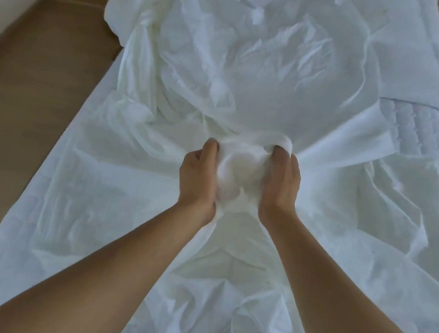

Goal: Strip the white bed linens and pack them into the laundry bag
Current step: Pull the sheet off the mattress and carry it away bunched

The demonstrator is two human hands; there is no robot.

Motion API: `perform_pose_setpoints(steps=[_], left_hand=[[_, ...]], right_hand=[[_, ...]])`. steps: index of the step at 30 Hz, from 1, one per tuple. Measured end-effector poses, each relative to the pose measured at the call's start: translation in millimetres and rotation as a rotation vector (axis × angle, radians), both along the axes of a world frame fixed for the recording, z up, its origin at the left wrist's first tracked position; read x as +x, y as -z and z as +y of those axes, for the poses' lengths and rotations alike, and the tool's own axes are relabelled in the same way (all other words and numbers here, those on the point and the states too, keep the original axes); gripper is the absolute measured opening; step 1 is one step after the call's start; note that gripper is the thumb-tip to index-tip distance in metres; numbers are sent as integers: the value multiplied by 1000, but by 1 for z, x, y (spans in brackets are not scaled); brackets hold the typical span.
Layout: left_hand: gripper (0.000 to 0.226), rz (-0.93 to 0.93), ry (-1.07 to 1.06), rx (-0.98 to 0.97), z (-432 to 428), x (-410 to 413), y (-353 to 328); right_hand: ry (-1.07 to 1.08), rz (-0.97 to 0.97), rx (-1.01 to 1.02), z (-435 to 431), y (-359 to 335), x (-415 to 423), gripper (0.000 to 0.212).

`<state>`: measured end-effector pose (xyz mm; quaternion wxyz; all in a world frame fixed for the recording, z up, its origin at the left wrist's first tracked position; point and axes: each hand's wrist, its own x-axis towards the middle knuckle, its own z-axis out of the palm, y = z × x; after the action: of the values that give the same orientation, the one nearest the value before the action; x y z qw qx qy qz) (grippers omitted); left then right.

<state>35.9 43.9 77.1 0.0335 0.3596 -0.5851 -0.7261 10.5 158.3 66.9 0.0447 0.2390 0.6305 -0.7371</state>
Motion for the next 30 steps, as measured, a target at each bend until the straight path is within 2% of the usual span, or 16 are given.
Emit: perform_pose_setpoints(steps=[1,3,6,8,9,12,14,16,20,23,25,27,29,30], left_hand=[[58,-47,14,-79,-4,15,8],[47,-207,87,-301,-14,54,36],[38,-379,322,-623,-35,112,89],[52,-429,458,-867,-52,138,118],[63,-434,459,-965,-62,146,128],[95,-486,379,-1085,-96,152,145],[110,-609,357,-1075,-122,150,154],[119,-751,303,-1007,-144,147,163],[133,-933,154,-783,-168,143,174],[134,-1027,20,-616,-170,144,184],[132,-1043,-50,-517,-174,148,195],[117,-1068,-58,-522,-182,155,204],[80,-981,-65,-481,-186,158,211],[63,-919,-58,-420,-184,157,212]], right_hand=[[-9,-31,59,3,9,14,25],[-95,-168,255,10,40,49,31],[-382,-406,599,23,94,107,41],[-530,-484,735,28,119,138,36],[-605,-500,801,27,127,149,33],[-760,-389,1075,16,139,162,39],[-711,-240,1248,6,137,158,60],[-662,-205,1304,0,137,146,90],[-654,-429,1253,0,149,125,131],[-579,-633,1133,1,164,123,148],[-487,-684,1064,2,175,124,152],[-405,-672,1036,5,189,126,149],[-316,-678,1013,13,197,127,138],[-271,-679,989,16,199,126,125]])
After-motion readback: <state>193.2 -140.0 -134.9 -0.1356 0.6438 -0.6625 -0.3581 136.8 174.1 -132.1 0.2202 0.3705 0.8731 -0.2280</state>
